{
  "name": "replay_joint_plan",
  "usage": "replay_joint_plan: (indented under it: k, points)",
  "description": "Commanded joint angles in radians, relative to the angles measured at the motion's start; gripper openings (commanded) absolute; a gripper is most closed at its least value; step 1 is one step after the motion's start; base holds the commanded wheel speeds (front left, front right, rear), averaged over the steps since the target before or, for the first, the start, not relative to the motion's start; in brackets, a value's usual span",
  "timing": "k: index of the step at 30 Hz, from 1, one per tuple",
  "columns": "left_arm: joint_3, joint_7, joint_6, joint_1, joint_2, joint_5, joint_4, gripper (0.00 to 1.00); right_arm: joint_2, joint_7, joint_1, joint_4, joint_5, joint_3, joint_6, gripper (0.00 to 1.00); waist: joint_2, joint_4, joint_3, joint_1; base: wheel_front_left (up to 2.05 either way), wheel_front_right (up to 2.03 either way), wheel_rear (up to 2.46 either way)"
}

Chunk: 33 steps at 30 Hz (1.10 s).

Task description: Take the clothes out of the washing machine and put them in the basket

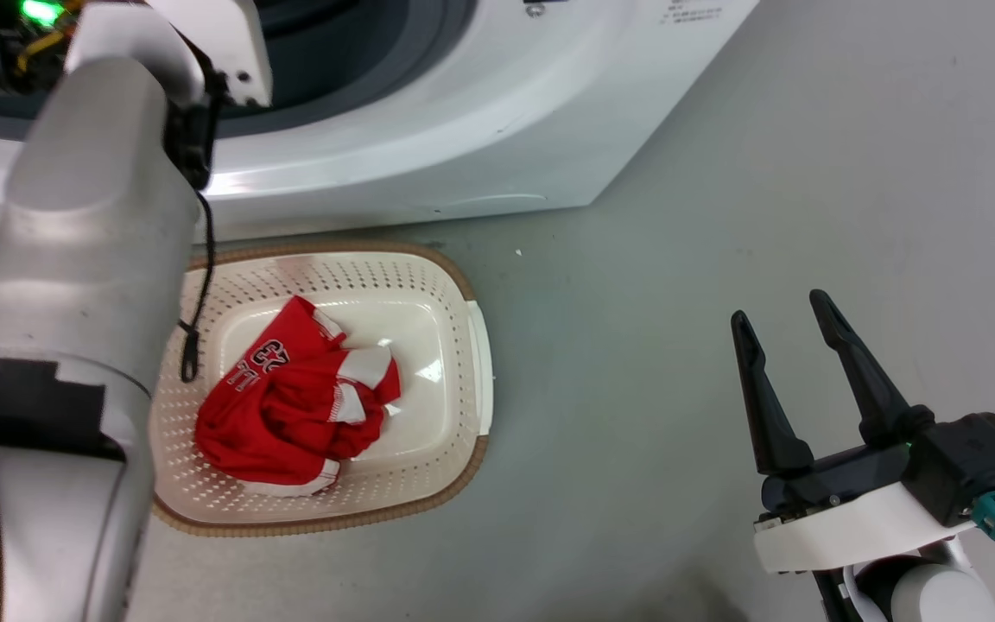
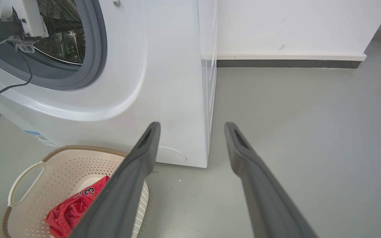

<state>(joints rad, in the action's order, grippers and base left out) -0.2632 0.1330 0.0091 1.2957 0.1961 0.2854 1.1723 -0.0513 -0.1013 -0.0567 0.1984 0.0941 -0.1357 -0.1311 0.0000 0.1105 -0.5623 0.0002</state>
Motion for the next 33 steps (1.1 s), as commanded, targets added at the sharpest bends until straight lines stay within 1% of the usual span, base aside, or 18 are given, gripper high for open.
replay_joint_plan:
  k: [1, 10, 20, 29, 32, 33]
  points:
    - [-0.008, -0.01, -0.004, 0.031, 0.015, -0.006, 0.017, 1.0, 0.002, -0.005, -0.002, 0.007, 0.007, -0.003, 0.001, 1.0, 0.0, 0.031, -0.043, -0.0002, 0.0, 0.0, 0.0]
    - [-0.03, -0.131, -0.024, 0.184, 0.103, -0.02, 0.075, 1.0, 0.002, -0.022, -0.004, 0.015, 0.028, -0.056, 0.001, 1.0, 0.0, 0.093, -0.141, -0.0002, 0.0, 0.0, 0.0]
    - [-0.053, -0.323, -0.041, 0.298, 0.202, -0.032, 0.099, 1.0, 0.002, -0.042, 0.0, 0.016, 0.061, -0.12, 0.001, 1.0, 0.0, 0.172, -0.218, -0.0002, 0.0, 0.0, 0.0]
    - [-0.066, -0.459, -0.03, 0.331, 0.256, -0.026, 0.108, 1.0, 0.002, -0.061, 0.009, 0.006, 0.089, -0.162, 0.001, 1.0, 0.0, 0.228, -0.246, -0.0002, 0.0, 0.0, 0.0]
    - [-0.07, -0.478, -0.024, 0.329, 0.265, -0.023, 0.111, 1.0, 0.002, -0.067, 0.014, 0.006, 0.097, -0.171, 0.001, 1.0, 0.0, 0.24, -0.25, -0.0002, 0.0, 0.0, 0.0]
    - [-0.071, -0.481, -0.021, 0.329, 0.264, -0.022, 0.111, 0.89, 0.002, -0.068, 0.014, 0.006, 0.099, -0.173, 0.001, 1.0, 0.0, 0.242, -0.251, -0.0002, 0.0, 0.0, 0.0]
